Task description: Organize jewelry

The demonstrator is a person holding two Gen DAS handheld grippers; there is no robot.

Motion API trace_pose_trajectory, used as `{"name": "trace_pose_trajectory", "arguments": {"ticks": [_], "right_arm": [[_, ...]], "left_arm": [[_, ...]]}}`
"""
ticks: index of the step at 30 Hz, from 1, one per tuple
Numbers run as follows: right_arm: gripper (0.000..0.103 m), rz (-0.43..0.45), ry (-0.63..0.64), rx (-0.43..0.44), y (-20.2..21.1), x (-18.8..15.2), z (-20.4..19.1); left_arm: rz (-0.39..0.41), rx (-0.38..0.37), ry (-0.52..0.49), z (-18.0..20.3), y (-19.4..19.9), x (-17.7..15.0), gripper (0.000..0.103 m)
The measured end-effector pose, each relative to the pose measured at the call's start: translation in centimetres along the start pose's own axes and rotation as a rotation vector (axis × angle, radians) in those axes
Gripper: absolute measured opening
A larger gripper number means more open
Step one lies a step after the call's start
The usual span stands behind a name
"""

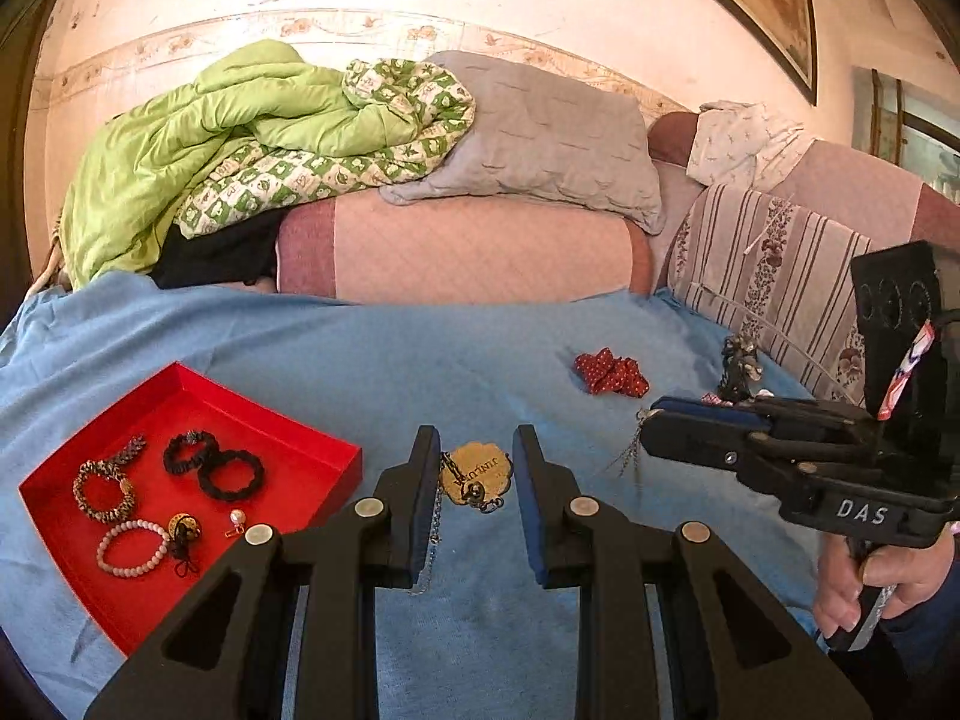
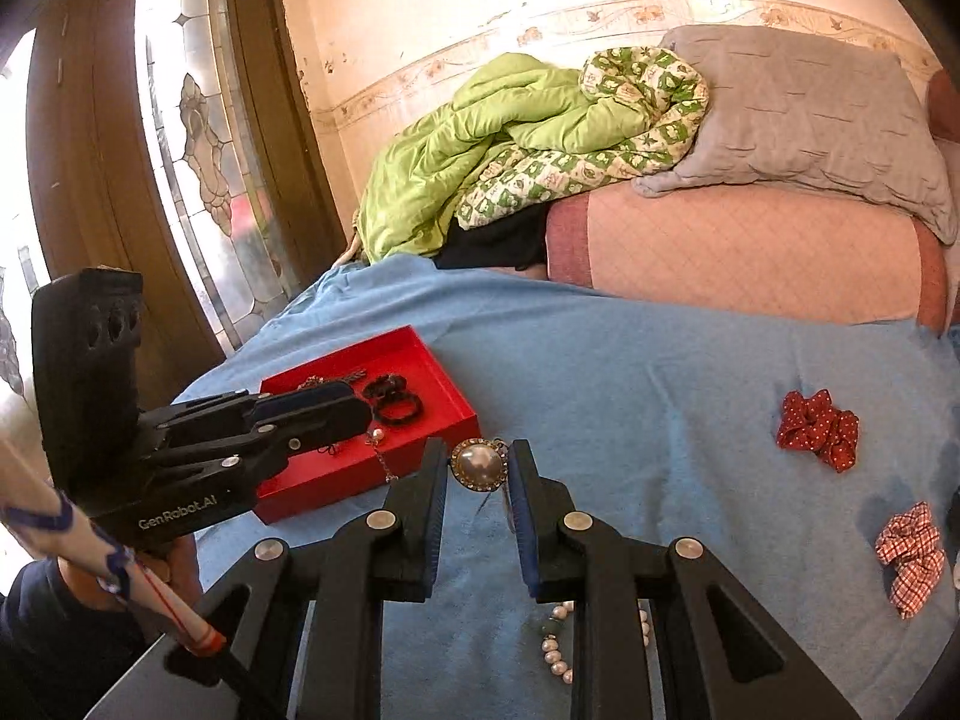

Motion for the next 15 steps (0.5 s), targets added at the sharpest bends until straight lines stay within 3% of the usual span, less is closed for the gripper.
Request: {"name": "trace_pose_trajectory", "arguments": {"ticks": [9, 15], "right_arm": [[0.022, 0.013, -0.013, 0.019, 0.7, 0.6, -0.4], [0.022, 0.017, 0.01, 0.046, 0.7, 1.4, -2.2]], "left_arm": [[0.028, 0.017, -0.007, -0.3, 2.6, 2.0, 0.024], [0.036, 0.048, 0.019, -2.4, 4.6, 3.6, 0.024]]}}
Point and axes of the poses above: each gripper's, at about its wrist camera, not at the fingertips, and y roughly against the way its jaws point, z to its right, x to its top, the point moved 2 cm from there along -y, roughly the way its jaws point, and after that the axes turned 9 degrees about -y, right-handed, at the moved point
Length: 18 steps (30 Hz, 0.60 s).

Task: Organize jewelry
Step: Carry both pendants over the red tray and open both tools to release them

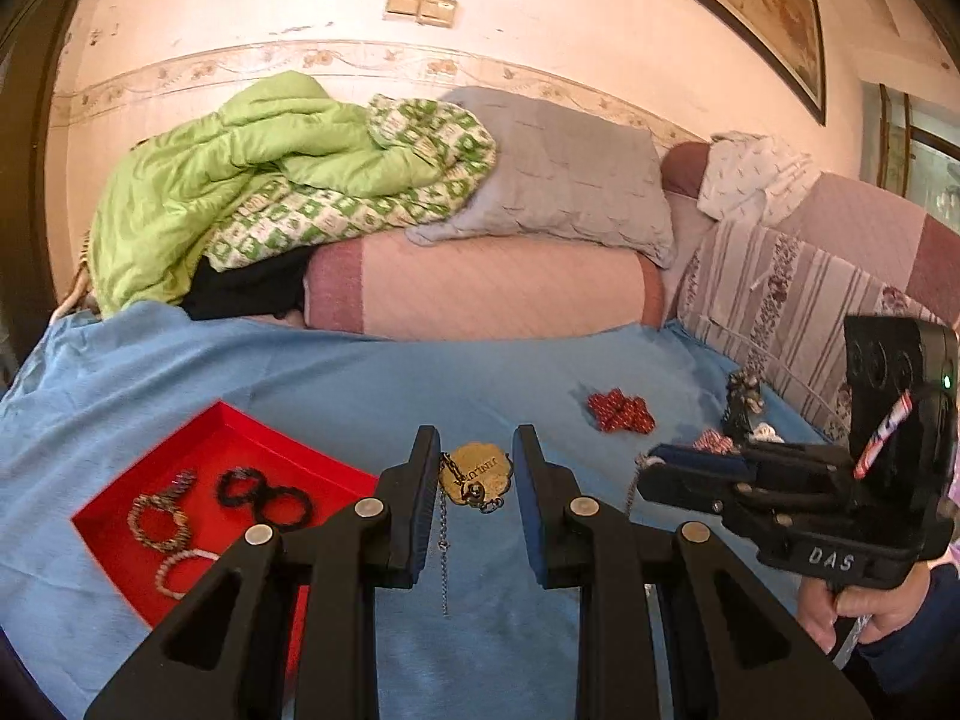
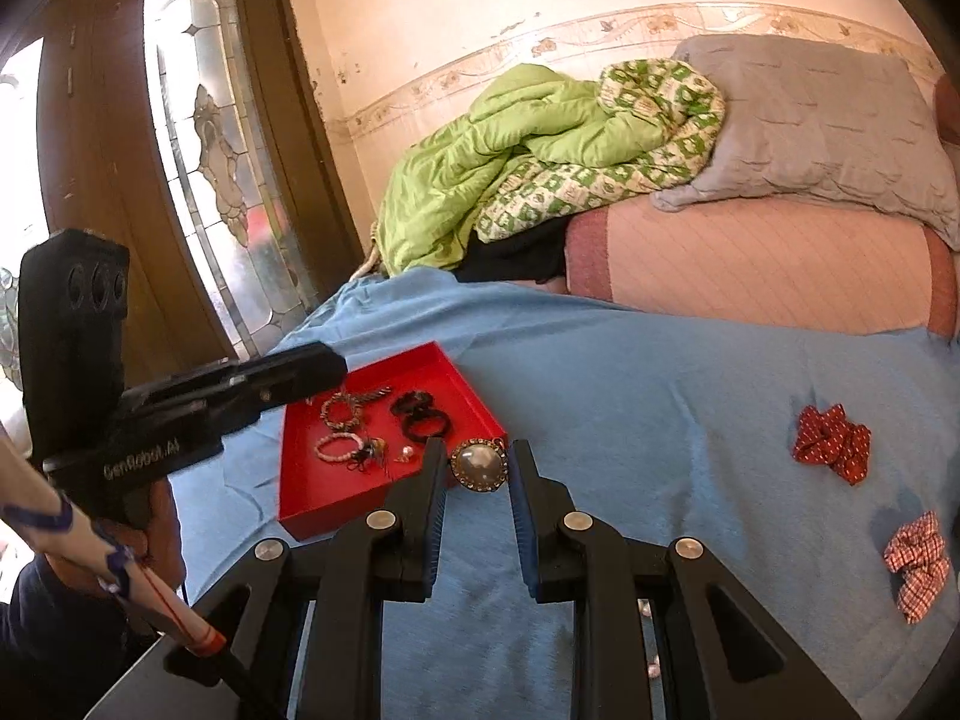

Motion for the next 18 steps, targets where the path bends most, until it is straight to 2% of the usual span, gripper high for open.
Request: {"name": "trace_pose_trajectory", "arguments": {"ticks": [9, 18], "right_arm": [[0.022, -0.014, -0.002, 0.093, -2.2, 1.7, -3.6], [0.022, -0.067, 0.007, 0.145, -7.6, 3.1, -7.2]], "left_arm": [[0.023, 0.062, 0.09, -5.6, 1.8, 1.7, 0.024], [-0.026, 0.076, 0.214, -11.0, 0.1, -1.9, 0.024]]}}
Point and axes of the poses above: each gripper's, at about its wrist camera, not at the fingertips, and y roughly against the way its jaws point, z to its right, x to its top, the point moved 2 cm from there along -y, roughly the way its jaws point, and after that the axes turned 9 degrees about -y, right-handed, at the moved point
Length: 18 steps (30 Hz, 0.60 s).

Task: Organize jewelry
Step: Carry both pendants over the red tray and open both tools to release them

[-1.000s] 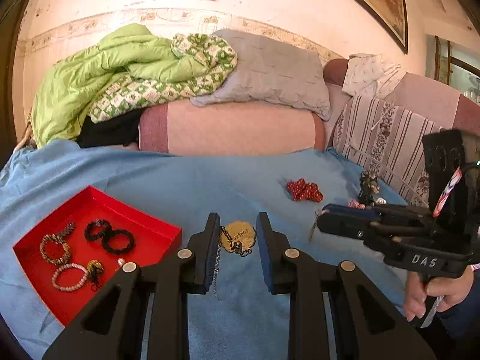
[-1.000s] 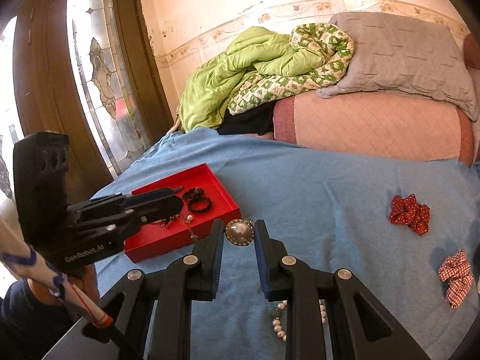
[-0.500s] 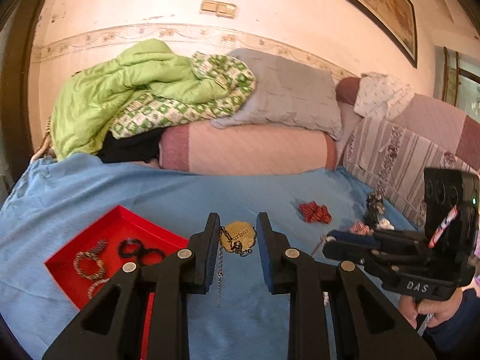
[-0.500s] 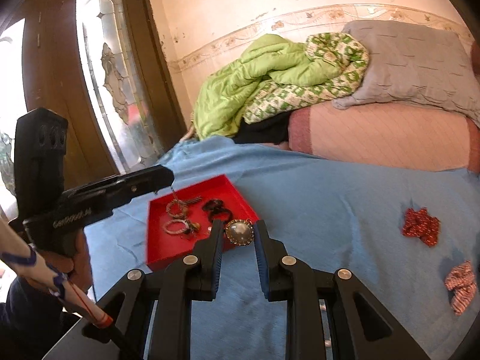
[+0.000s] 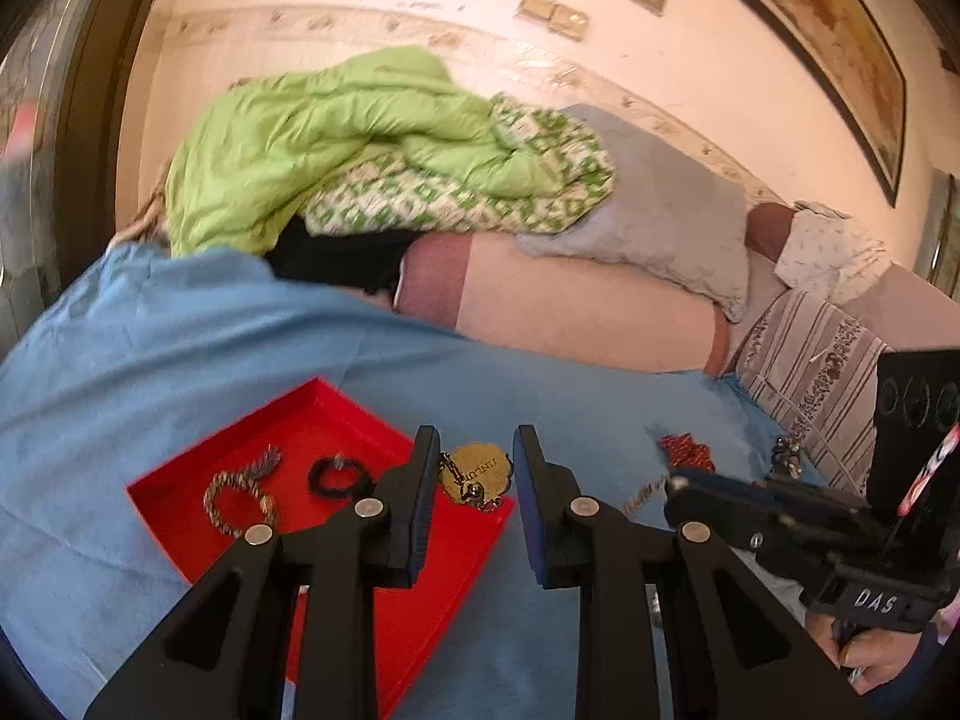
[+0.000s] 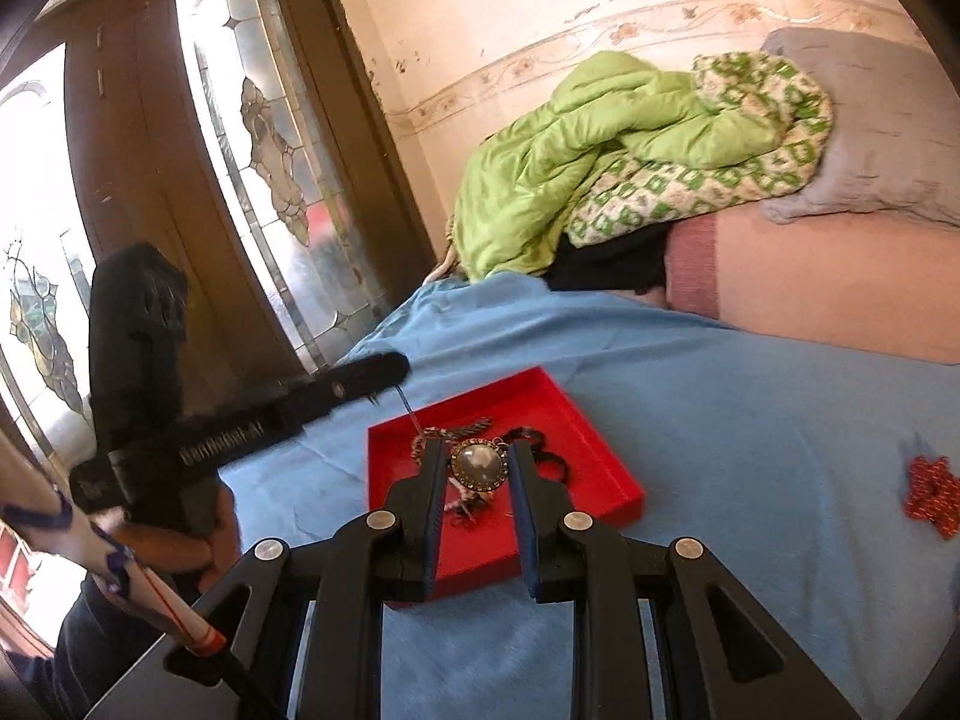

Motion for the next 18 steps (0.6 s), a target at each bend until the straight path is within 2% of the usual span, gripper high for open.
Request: {"name": "trace_pose_trajectory", "arguments": {"ticks": [9, 18], "right_arm": [[0.022, -0.078, -0.039, 0.0, -5.6, 0.2, -0.3], [0.022, -0.172, -0.129, -0.053, -10.4, -0.7, 2.8]], "left_arm": [[-0.102, 0.009, 0.042, -2.5, -3.3, -3.6, 0.024], [-0.211, 0.01, 0.051, -3.5, -5.8, -6.9, 0.024]]}}
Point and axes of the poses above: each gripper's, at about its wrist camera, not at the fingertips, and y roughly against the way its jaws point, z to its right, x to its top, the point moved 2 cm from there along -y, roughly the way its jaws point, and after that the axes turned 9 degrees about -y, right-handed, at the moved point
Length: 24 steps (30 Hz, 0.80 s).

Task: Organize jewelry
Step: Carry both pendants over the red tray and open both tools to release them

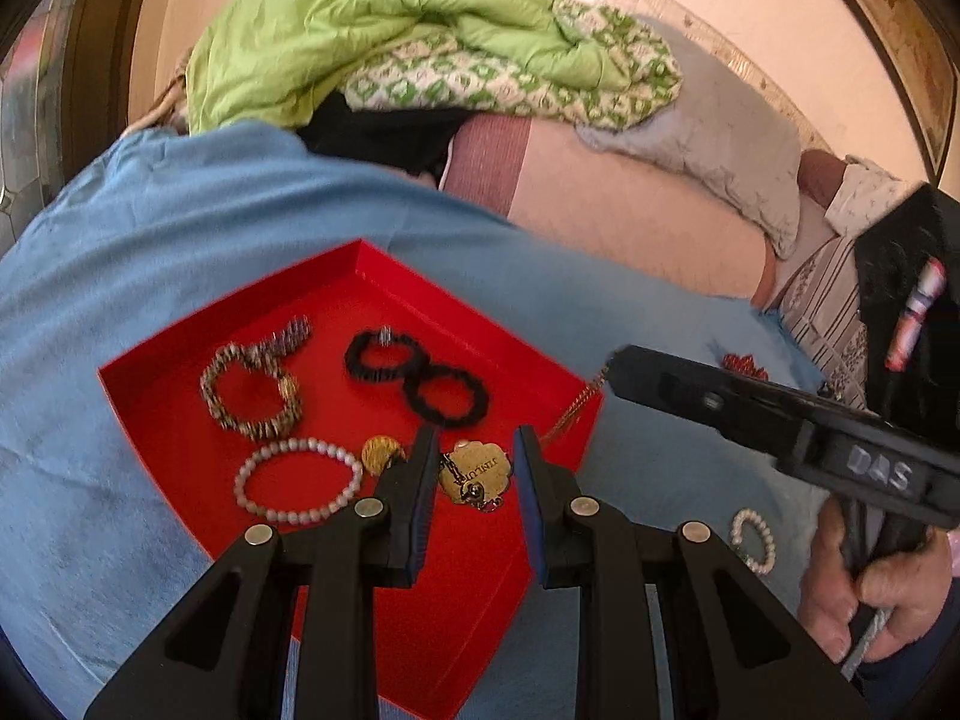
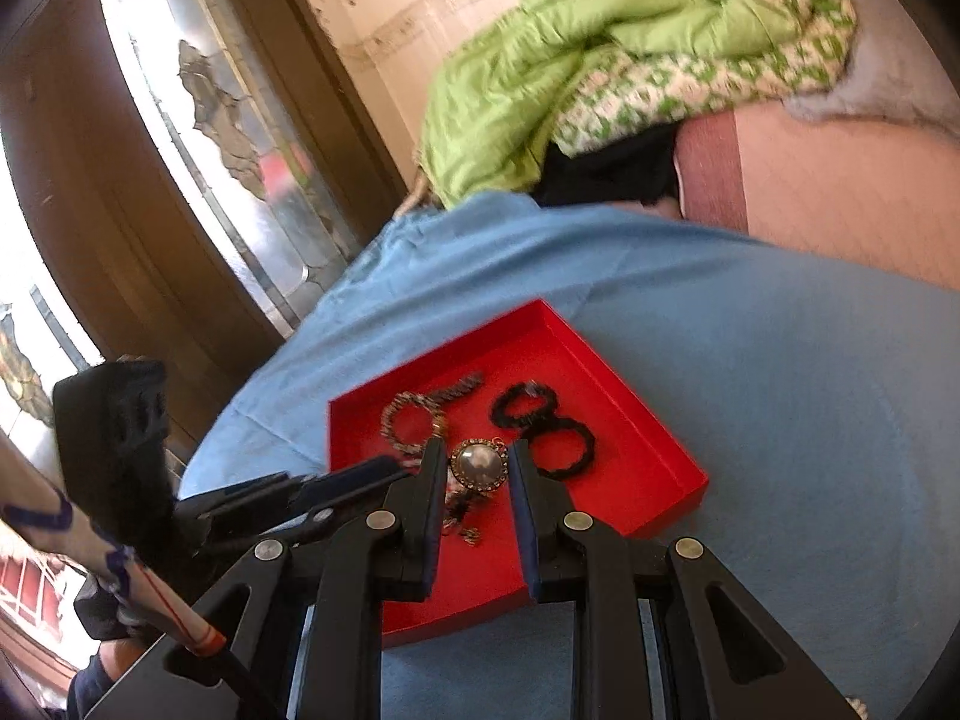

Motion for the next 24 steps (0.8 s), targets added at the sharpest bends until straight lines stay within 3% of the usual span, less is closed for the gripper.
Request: {"name": "trace_pose_trajectory", "arguments": {"ticks": [7, 24], "right_arm": [[0.022, -0.088, -0.063, -0.035, -3.9, -0.3, 2.6], [0.022, -0.151, -0.068, -0.115, -7.0, -1.3, 3.9]], "left_arm": [[-0.069, 0.01, -0.011, 0.0, -1.9, -1.2, 0.024], [-0.133, 0.07, -0.048, 0.1, -3.7, -2.1, 0.024]]}}
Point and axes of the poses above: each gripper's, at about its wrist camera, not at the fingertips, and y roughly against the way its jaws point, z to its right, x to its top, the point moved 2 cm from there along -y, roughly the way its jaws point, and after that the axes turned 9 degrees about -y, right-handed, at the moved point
